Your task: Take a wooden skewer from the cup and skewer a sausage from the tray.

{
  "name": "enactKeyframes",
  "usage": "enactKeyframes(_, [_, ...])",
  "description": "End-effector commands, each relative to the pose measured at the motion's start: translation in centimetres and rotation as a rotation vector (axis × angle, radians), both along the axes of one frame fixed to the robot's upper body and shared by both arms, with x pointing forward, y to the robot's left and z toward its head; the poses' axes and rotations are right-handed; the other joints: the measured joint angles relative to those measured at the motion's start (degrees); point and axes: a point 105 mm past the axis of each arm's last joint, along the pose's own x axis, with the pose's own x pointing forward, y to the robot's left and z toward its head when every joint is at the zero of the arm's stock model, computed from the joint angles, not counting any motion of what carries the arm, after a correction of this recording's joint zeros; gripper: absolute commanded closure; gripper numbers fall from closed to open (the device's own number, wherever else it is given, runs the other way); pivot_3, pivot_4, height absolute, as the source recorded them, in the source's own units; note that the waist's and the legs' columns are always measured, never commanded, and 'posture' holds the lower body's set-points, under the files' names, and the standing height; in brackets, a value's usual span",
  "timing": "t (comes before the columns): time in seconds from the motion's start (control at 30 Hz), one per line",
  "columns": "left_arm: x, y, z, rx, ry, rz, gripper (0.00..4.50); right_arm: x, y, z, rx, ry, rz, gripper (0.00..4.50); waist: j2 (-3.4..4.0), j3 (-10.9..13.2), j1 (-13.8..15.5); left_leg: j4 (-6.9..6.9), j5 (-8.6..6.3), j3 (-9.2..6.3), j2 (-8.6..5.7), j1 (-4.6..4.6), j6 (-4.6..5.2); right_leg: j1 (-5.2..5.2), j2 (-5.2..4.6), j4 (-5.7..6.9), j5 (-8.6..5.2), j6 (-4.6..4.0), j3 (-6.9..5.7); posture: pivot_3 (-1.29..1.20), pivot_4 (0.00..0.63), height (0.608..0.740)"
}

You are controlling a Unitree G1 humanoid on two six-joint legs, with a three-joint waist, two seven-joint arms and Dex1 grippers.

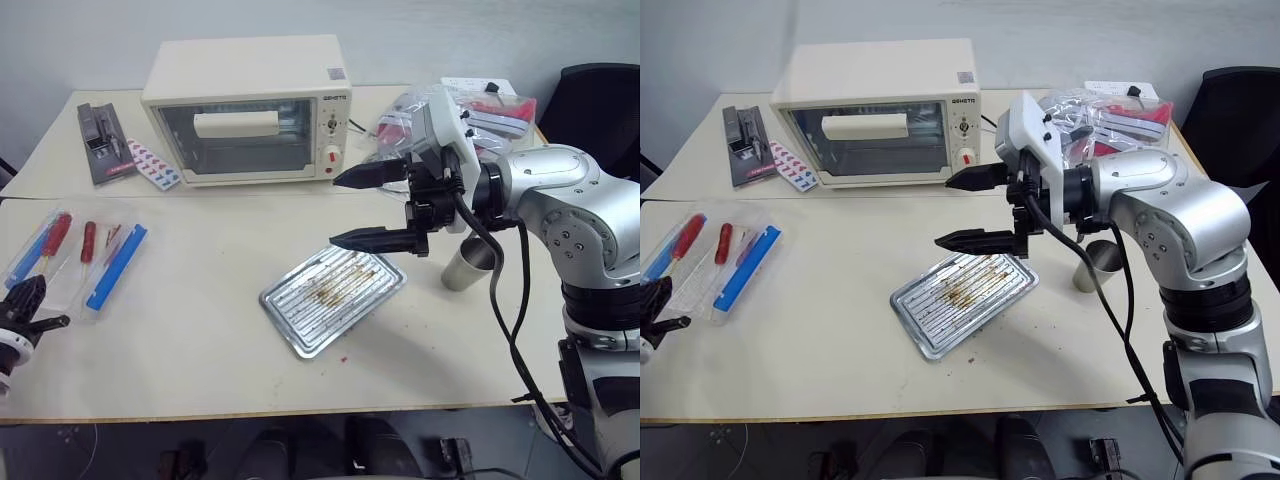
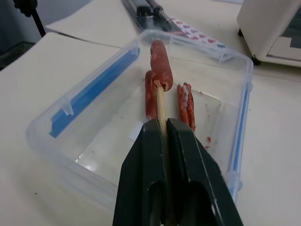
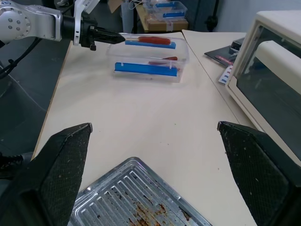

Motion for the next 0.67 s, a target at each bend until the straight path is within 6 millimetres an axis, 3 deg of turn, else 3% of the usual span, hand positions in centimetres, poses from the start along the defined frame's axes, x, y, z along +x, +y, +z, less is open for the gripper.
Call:
enactKeyframes(0.03, [0.6, 0.6, 1.3, 0.052, -0.025, 0.002, 4.5, -0.3, -0.3, 1.3, 0.028, -0.061, -0.013, 0.03, 0.0, 0.0, 0.0, 0.0, 0.0, 0.0, 0.0, 0.0, 0.0, 0.0, 0.0, 0.0, 0.0, 0.0, 0.0, 0.0, 0.15, 0.74])
enactKeyframes(0.07, [0.7, 0.7, 1.3, 0.054, -0.024, -0.001, 4.5, -0.3, -0.3, 1.3, 0.029, -0.061, -0.013, 0.03, 0.0, 0.0, 0.0, 0.0, 0.0, 0.0, 0.0, 0.0, 0.0, -0.01, 0.0, 0.0, 0.0, 0.0, 0.0, 0.0, 0.15, 0.74])
enactKeyframes(0.2, [0.7, 0.6, 2.6, 0.061, -0.069, -0.032, 3.47, -0.1, -0.3, 1.2, 0.035, -0.059, -0.017, 0.0, 0.0, 0.0, 0.0, -0.02, 0.0, 0.0, 0.0, 0.0, 0.0, -0.01, 0.0, -0.02, 0.0, 0.0, 0.0, 0.0, 0.15, 0.74])
enactKeyframes(0.33, [-1.9, 0.3, 4.2, 0.047, -0.104, -0.079, 2.74, 0.2, -0.7, 1.1, 0.027, -0.059, -0.026, 0.0, -0.02, 0.0, -0.5, -0.04, -0.01, 0.01, 0.01, 0.0, -0.02, -0.01, 0.0, -0.03, 0.0, 0.0, 0.01, 0.0, 0.15, 0.74])
enactKeyframes(0.5, [-6.7, 0.2, 5.3, 0.062, -0.094, -0.108, 2.74, 0.4, -1.1, 0.9, 0.013, -0.03, -0.009, 0.0, -0.02, 0.0, -1.3, -0.11, -0.05, 0.03, 0.04, -0.01, 0.01, -0.01, -0.01, -0.1, 0.0, 0.0, 0.02, 0.0, 0.15, 0.74])
enactKeyframes(0.67, [-10.6, 0.9, 5.2, 0.079, -0.015, -0.063, 2.74, 0.6, -1.3, 0.8, 0.005, -0.005, 0.008, 0.0, -0.01, 0.0, -1.3, -0.1, -0.05, 0.03, 0.05, 0.01, 0.01, 0.0, -0.01, -0.11, -0.01, -0.02, 0.02, 0.0, 0.15, 0.74])
